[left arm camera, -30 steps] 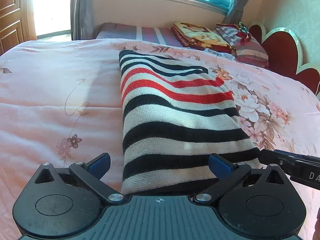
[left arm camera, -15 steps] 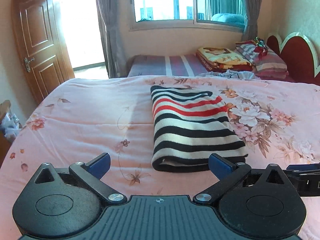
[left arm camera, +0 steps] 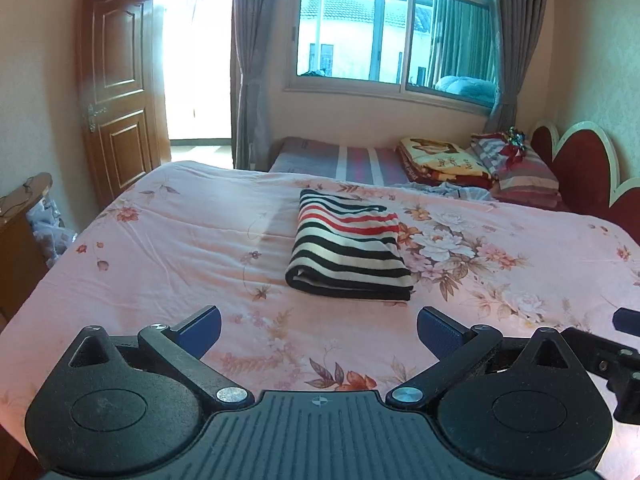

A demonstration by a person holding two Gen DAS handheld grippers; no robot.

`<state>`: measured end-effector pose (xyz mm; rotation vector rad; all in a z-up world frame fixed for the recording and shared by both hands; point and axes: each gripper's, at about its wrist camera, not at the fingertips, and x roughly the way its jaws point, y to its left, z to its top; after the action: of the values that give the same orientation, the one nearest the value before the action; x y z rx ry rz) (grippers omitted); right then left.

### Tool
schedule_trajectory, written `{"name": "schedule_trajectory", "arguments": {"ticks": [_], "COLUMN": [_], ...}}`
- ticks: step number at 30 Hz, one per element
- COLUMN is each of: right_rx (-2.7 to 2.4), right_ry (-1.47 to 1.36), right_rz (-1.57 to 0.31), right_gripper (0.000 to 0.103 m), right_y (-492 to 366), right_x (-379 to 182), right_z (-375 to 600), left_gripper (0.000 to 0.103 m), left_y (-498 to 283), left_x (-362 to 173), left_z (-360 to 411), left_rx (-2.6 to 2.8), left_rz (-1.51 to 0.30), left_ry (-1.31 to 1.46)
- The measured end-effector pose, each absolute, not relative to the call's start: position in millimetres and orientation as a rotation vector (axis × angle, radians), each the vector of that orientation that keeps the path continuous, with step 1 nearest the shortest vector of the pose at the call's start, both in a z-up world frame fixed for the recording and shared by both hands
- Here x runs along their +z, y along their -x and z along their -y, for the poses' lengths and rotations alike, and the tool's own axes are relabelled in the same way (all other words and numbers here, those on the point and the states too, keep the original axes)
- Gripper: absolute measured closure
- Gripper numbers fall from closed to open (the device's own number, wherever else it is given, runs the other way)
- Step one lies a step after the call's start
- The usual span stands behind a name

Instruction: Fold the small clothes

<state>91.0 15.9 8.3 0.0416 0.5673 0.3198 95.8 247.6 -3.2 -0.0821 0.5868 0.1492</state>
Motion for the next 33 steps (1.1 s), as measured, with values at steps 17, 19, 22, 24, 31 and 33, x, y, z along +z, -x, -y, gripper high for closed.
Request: {"name": "schedule_trajectory", "arguments": {"ticks": [17,19,22,24,31,33], "right_rx": [0.160,0.159,0.142,0.135,0.136,0.137], "right_ry": [0.036,0.038,0.038,0.029,0.025,0.023], "right_rz": [-0.323,-0.324,-0.321,-0.323,-0.333,-0.335], "right_gripper": [0.001,0.001,0.001,0.001,0.001,0.001], "right_y": [-6,-5,-3,-4,-1,-2], "right_x": [37,35,34,33,30,29], "right_z": [-18,-19,-19,-18,-18,-18], "left_gripper": [0.000,0.000,0.000,0.000,0.000,0.000], "left_y": [-14,-12,-12,-12,-11,-10], "left_x": [22,23,24,24,24,24], "left_z": [-241,-240,-240,-239,-237,-237], "left_rx": [0.227,0.228,0.221,0.221,0.223,0.225], "left_rz": [-0.543,-0.543,-0.548,-0.551,-0.547,-0.546], "left_ry": [0.061,0.056,0.069,0.065,0.053,0.051]}}
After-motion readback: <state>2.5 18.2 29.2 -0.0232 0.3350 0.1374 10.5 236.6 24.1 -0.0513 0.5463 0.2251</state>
